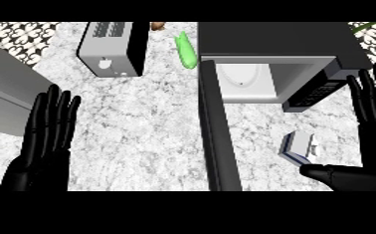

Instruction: Pick up the milk, place it into the microwave and close the microwave

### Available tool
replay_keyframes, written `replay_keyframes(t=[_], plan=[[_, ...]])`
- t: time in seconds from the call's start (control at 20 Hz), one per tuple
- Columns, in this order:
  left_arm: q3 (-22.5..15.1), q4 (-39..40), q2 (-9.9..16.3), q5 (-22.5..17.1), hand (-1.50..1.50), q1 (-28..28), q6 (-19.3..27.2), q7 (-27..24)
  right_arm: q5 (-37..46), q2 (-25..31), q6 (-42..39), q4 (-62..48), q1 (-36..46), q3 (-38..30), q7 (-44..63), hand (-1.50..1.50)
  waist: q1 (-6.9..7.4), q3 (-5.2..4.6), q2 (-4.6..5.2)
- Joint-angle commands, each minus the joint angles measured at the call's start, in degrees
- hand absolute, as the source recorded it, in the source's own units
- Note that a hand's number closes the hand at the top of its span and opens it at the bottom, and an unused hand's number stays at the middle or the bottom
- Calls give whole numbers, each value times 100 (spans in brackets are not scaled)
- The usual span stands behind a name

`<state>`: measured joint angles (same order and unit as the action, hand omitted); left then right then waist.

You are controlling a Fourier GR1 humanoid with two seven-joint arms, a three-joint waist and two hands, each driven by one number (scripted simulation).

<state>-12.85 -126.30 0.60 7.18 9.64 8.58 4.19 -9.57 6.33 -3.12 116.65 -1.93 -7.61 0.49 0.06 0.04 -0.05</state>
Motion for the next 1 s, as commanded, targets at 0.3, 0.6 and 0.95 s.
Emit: replay_keyframes(t=[0.3,0.6,0.95], plan=[[-767,-804,21,429,-150,1066,230,4,51,26,-121,-420,-256,-290,-138,-150,9,-3,-2],[-1296,-616,-14,582,-150,1672,325,-695,189,49,-430,-1419,-472,-435,-872,-150,23,-2,-2],[-1253,-906,248,321,-150,1842,249,-624,368,54,-685,-2619,-806,-673,-2053,-150,23,-2,3]])
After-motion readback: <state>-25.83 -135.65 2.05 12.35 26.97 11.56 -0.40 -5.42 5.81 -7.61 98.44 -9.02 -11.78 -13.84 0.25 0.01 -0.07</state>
